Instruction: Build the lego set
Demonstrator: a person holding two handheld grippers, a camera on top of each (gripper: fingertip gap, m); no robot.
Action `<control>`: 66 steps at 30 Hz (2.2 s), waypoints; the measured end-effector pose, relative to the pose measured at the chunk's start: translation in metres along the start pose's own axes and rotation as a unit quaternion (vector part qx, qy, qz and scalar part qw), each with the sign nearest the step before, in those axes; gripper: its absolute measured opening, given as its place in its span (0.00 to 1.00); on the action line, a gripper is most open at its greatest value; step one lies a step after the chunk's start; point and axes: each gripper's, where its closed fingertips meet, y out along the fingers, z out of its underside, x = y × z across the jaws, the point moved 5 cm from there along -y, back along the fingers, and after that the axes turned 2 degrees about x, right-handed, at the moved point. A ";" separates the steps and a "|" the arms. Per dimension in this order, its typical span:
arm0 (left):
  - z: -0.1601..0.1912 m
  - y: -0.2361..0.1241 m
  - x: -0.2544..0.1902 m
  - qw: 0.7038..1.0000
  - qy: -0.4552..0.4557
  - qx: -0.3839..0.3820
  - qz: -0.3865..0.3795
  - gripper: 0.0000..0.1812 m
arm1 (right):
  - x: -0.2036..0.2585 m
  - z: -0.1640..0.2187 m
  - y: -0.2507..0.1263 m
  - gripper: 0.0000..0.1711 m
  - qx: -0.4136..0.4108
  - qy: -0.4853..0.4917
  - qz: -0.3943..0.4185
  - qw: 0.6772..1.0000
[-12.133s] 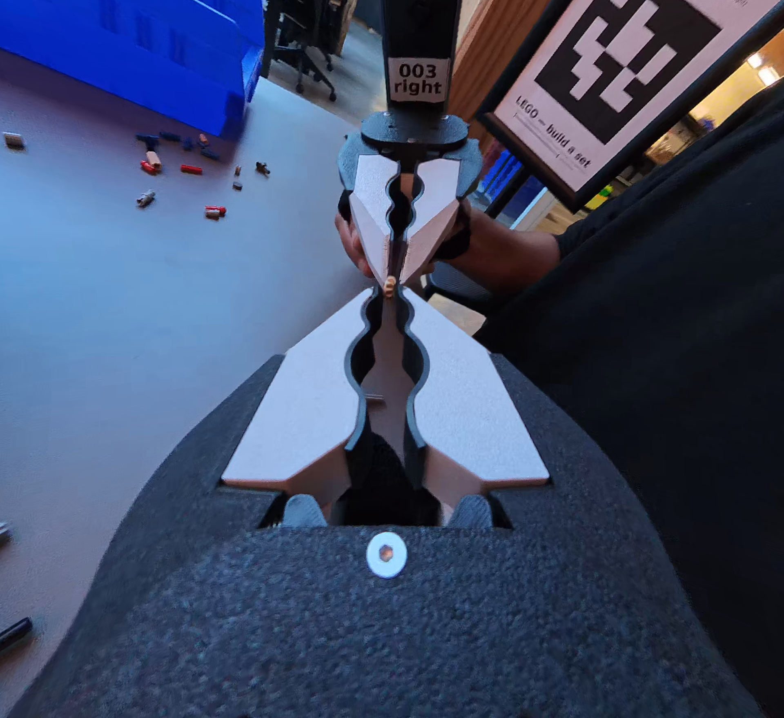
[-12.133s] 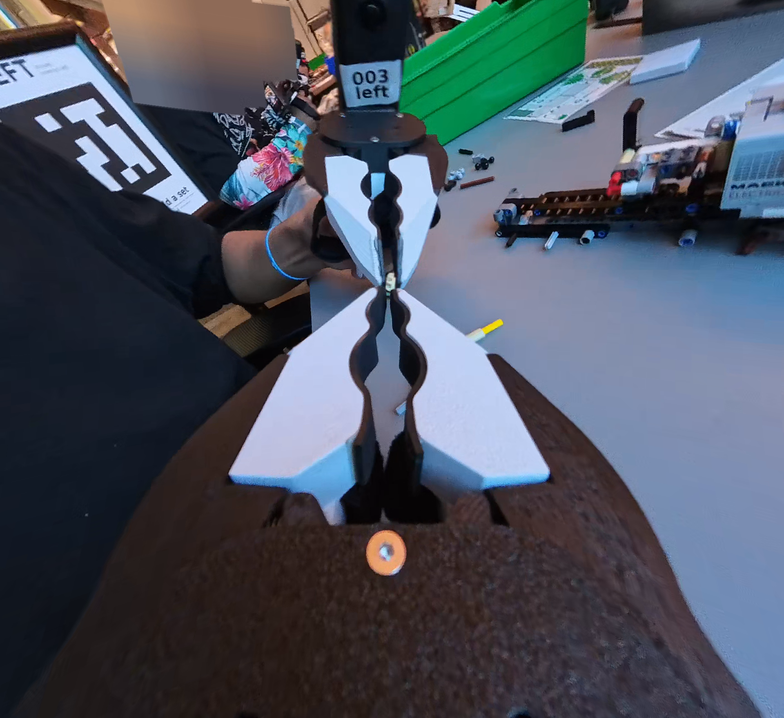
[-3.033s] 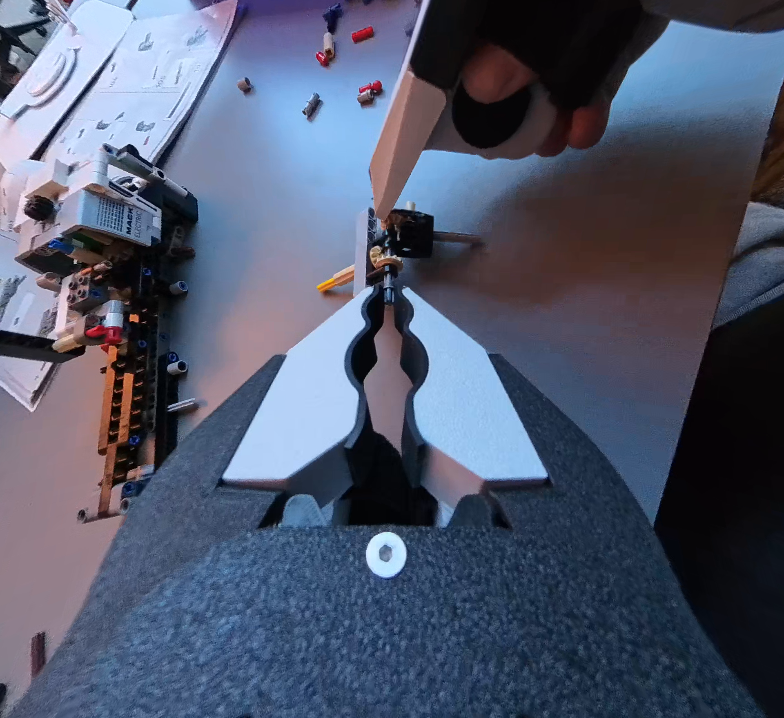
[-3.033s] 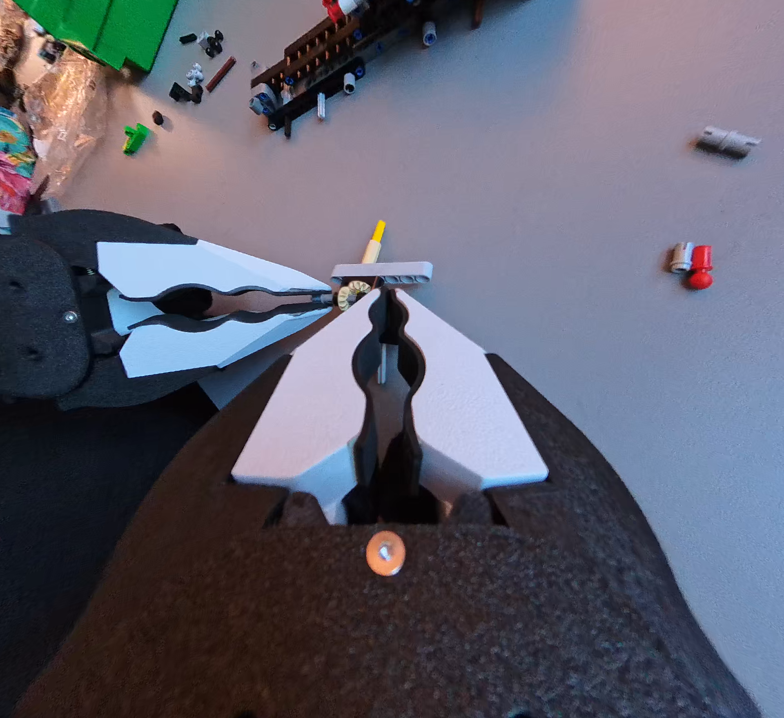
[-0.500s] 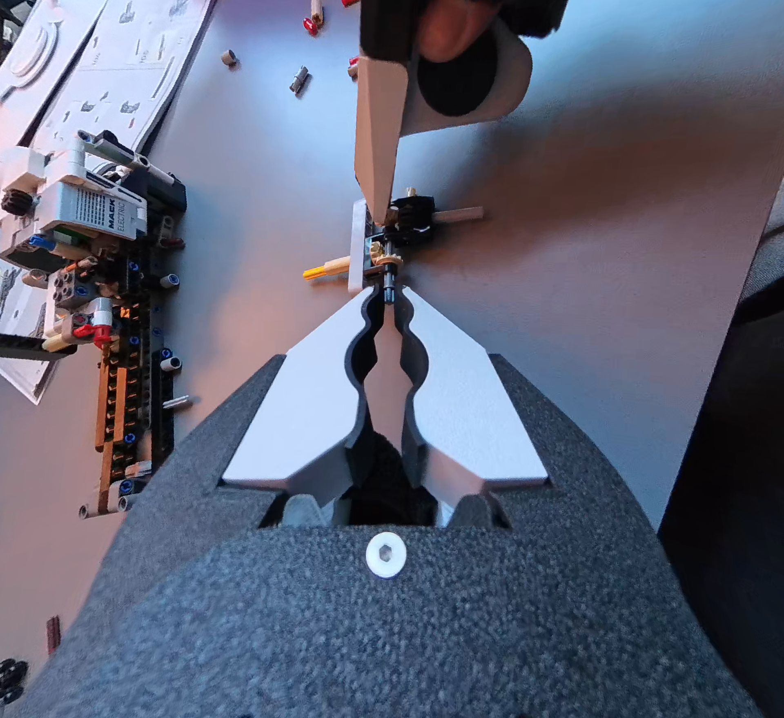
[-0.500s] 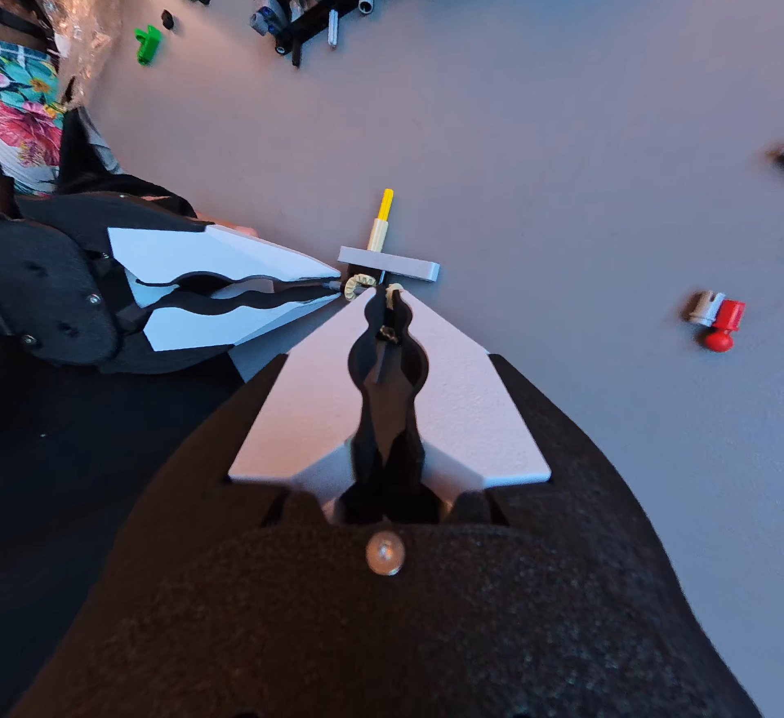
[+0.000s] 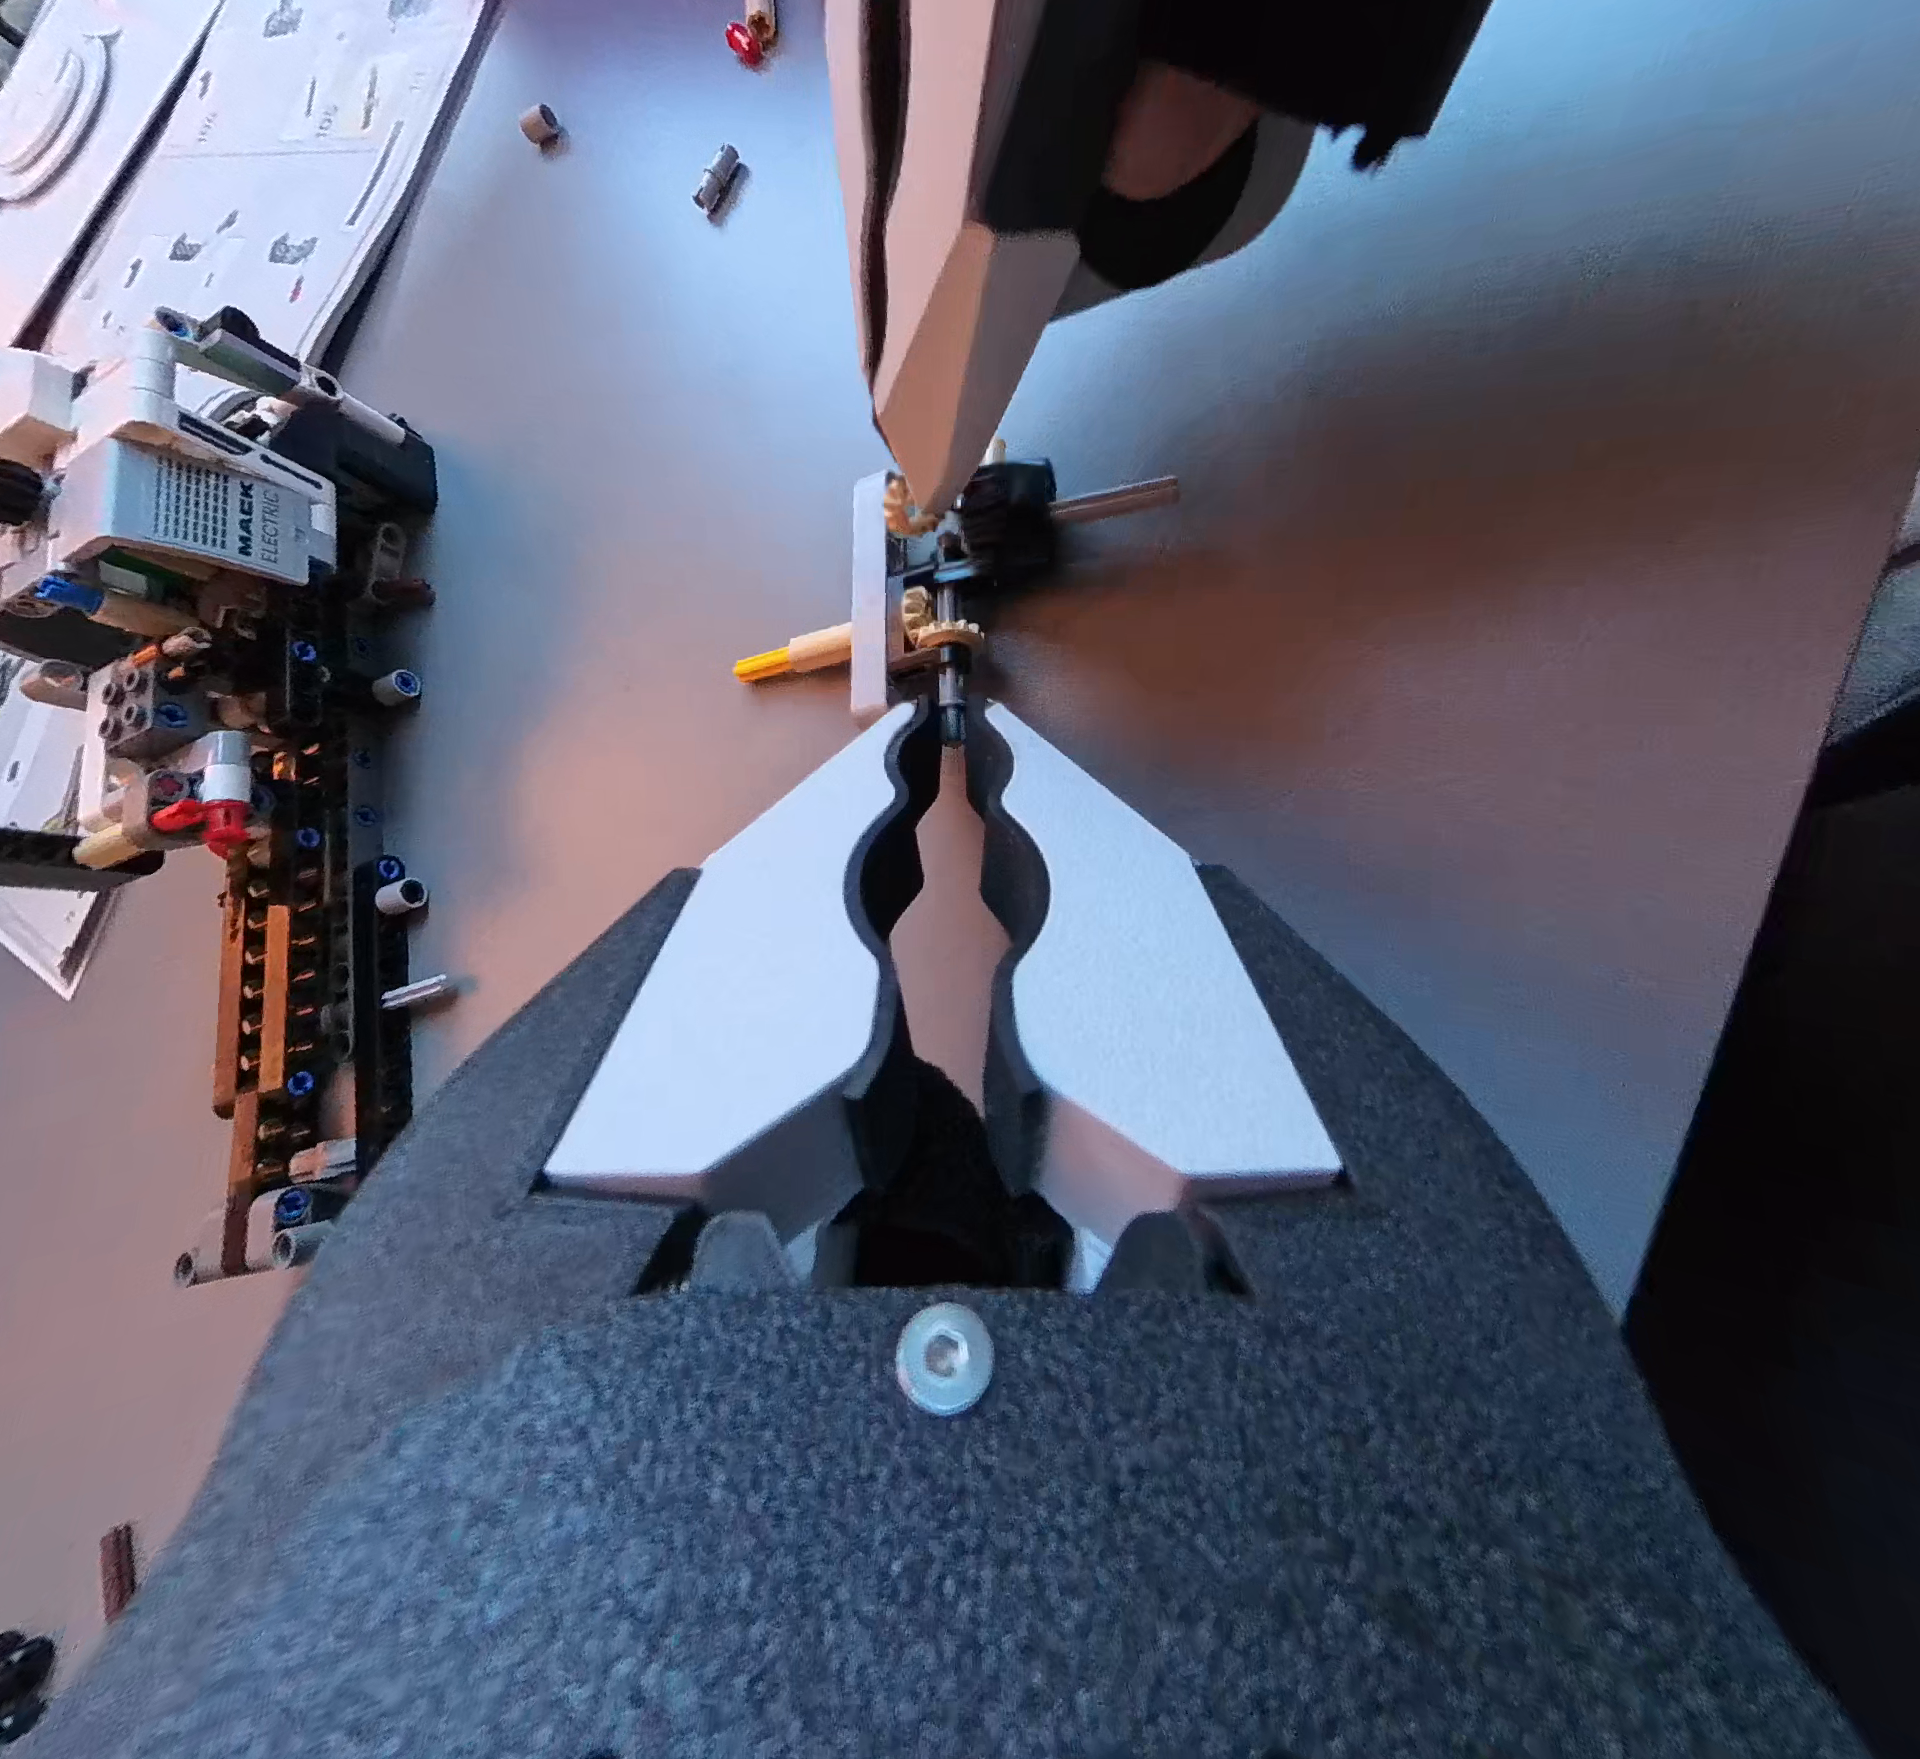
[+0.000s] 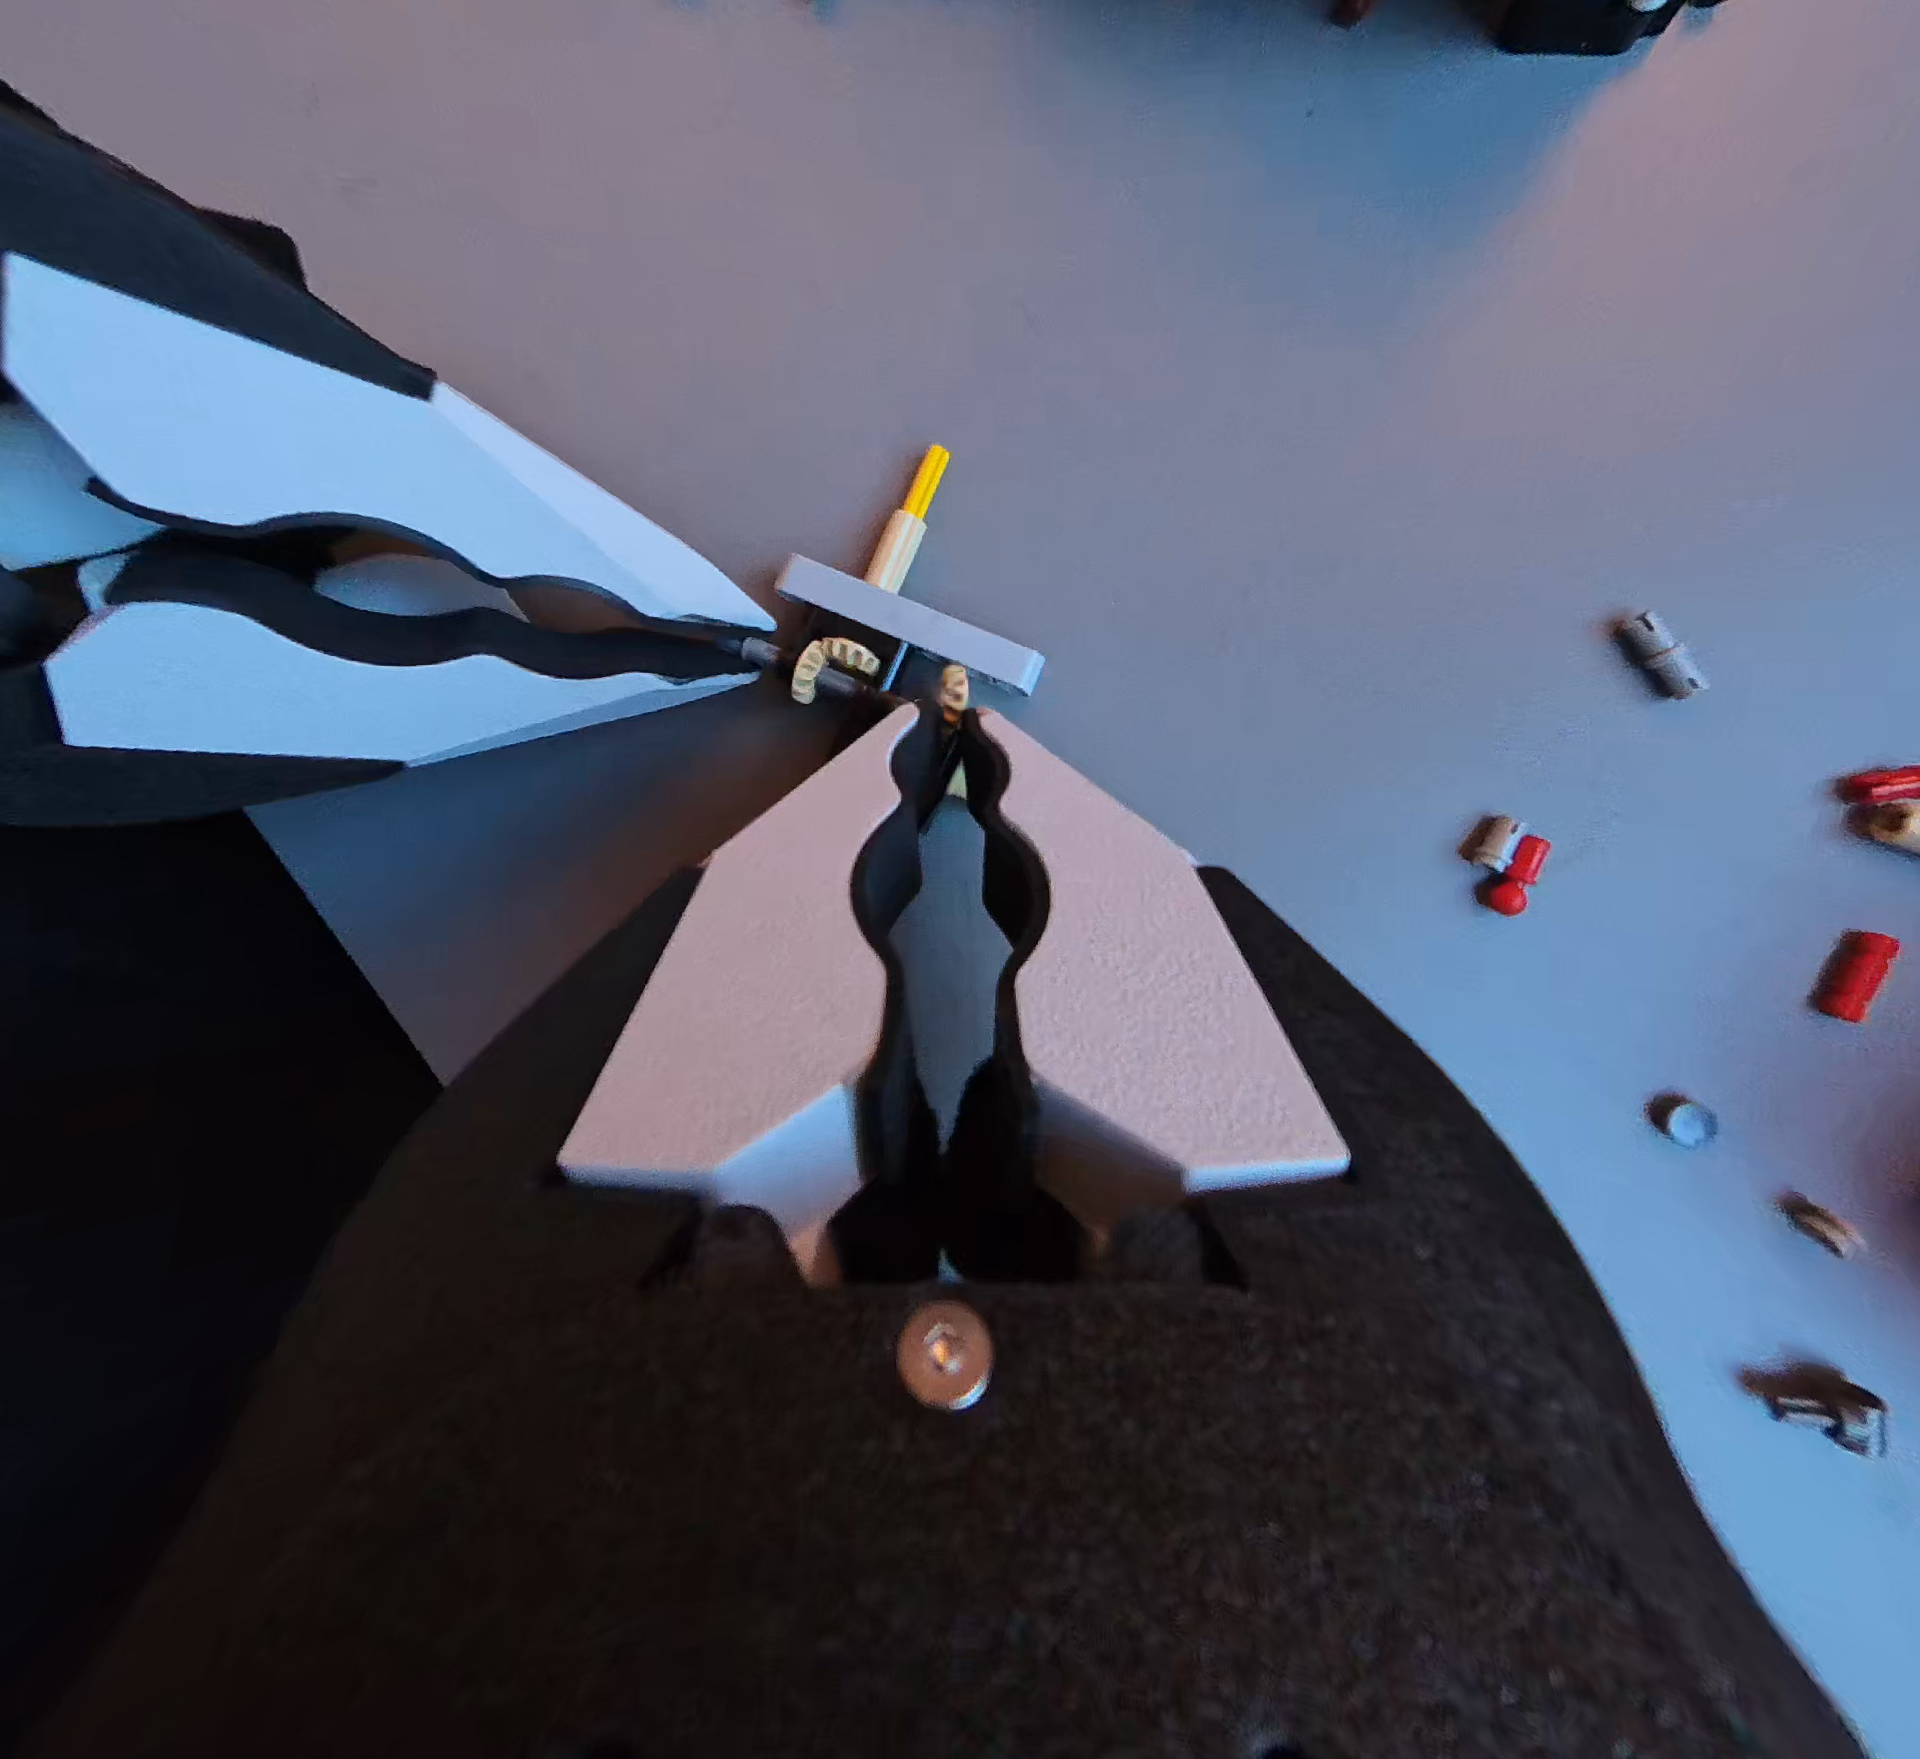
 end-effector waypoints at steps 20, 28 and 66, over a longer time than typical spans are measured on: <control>-0.004 -0.005 0.000 0.999 0.023 -0.011 -0.030 0.01 | 0.004 -0.002 -0.007 0.01 0.049 0.133 0.001 0.990; -0.004 -0.005 0.000 0.999 0.023 -0.010 -0.028 0.01 | 0.006 -0.003 -0.004 0.01 0.057 0.132 -0.005 0.990; -0.014 -0.028 0.050 0.975 -0.165 -0.148 -0.020 0.01 | -0.005 -0.063 -0.030 0.01 0.019 0.019 -0.053 0.998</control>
